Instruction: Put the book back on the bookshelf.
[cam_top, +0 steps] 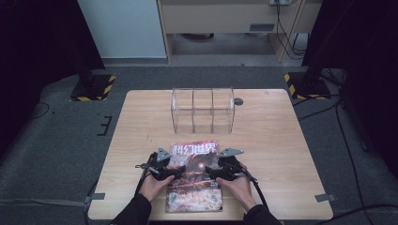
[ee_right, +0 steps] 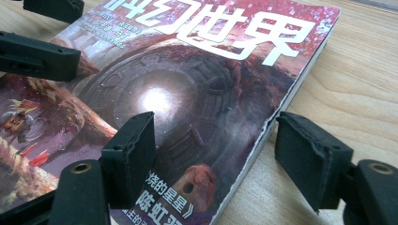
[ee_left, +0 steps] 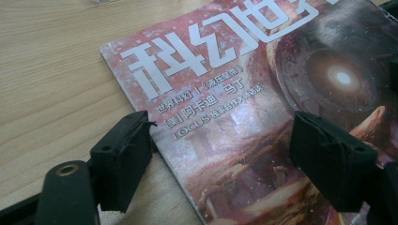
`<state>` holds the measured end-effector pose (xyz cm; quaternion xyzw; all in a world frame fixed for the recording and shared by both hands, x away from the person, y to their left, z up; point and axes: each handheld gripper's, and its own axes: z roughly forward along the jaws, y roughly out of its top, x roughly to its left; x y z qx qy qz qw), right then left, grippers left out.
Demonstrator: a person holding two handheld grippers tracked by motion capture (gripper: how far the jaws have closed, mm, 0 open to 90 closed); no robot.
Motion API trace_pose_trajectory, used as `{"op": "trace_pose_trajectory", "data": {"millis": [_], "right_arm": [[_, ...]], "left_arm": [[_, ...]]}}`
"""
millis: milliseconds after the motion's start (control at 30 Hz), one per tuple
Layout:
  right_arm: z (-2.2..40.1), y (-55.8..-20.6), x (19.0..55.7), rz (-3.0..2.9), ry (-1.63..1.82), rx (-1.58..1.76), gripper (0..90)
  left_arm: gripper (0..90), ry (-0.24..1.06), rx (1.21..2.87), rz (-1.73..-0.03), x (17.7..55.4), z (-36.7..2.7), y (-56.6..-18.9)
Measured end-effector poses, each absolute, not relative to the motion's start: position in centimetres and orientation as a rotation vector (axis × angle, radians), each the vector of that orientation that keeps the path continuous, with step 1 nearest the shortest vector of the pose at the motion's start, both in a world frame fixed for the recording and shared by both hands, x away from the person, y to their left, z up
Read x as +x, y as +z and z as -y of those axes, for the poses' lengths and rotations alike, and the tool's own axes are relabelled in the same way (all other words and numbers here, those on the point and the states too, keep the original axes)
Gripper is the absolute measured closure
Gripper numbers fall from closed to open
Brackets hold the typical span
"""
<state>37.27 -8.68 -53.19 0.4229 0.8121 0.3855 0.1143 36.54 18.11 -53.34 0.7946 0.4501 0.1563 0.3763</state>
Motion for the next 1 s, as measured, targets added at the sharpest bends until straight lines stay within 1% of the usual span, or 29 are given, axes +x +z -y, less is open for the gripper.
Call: {"op": "trace_pose_trajectory", "data": {"millis": [100,267,300,333,500,667,800,1000], "right_arm": [[8.6,-53.3,37.3,-2.37,1.141,1.233,28.8],[8.6,-53.2,37.2,-2.354,1.173,1.264,32.2],[9.0,-53.0,37.3,-2.341,1.224,1.286,35.2],[9.1,-52.9,37.3,-2.334,1.245,1.294,36.0],[9.5,-52.4,37.2,-2.31,1.326,1.311,37.4],[9.5,-51.7,37.0,-2.29,1.46,1.275,40.9],[9.2,-51.6,36.9,-2.296,1.453,1.258,40.4],[9.1,-52.0,36.9,-2.311,1.378,1.247,37.0]], "left_arm": [[22.4,0.401,2.026,-1.156,36.5,-18.1,-53.4],[21.9,0.404,2.023,-1.157,36.5,-18.1,-53.4],[21.2,0.398,2.017,-1.16,36.5,-18.1,-53.4],[20.9,0.398,2.017,-1.16,36.5,-18.1,-53.4],[19.3,0.396,2.016,-1.155,36.5,-18.0,-53.5],[17.6,0.391,2.017,-1.149,36.5,-17.9,-53.5],[16.9,0.392,2.025,-1.144,36.5,-17.9,-53.5],[16.6,0.388,2.024,-1.141,36.5,-18.0,-53.5]]}}
